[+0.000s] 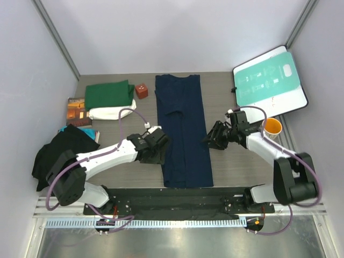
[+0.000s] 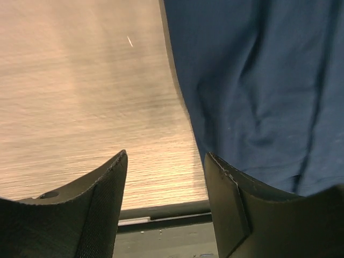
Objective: Fold and stack the t-shirts
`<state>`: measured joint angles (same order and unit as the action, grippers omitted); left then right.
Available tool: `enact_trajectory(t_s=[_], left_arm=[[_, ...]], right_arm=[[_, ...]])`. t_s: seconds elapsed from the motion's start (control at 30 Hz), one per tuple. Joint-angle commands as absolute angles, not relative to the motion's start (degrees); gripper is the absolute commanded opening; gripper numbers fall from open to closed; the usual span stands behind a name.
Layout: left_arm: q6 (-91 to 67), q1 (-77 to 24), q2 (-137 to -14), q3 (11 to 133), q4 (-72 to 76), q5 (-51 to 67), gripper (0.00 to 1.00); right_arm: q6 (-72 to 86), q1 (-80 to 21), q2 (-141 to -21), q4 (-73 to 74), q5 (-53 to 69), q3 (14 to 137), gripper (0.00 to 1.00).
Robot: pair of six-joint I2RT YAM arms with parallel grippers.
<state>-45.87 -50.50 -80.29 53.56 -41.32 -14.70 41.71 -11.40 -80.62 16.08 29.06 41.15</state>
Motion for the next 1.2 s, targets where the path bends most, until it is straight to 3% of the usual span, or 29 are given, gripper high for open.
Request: enact_trajectory(t_s=[0.0, 0.6, 1.0, 1.17], left_arm=[[-49.6, -50.6, -82.5, 50.5, -33.8, -6.3, 0.6], [-54.8, -50.6, -73.0, 38.5, -25.8, -1.8, 0.61], [-56.4, -50.5, -72.9, 33.0, -12.5, 6.1, 0.61], [-56.7, -50.2, -72.3, 34.8, -17.6, 2.4, 0.59]], right_arm=[[41.8, -12.8, -73.4, 17.3, 27.6, 38.6, 0.51], [45.2, -16.1, -60.5, 24.4, 24.7, 24.1, 0.55], [44.5, -17.0, -64.2, 19.5, 24.5, 18.2, 0.55], [43.7, -17.1, -64.2, 20.3, 23.3, 17.4, 0.55]])
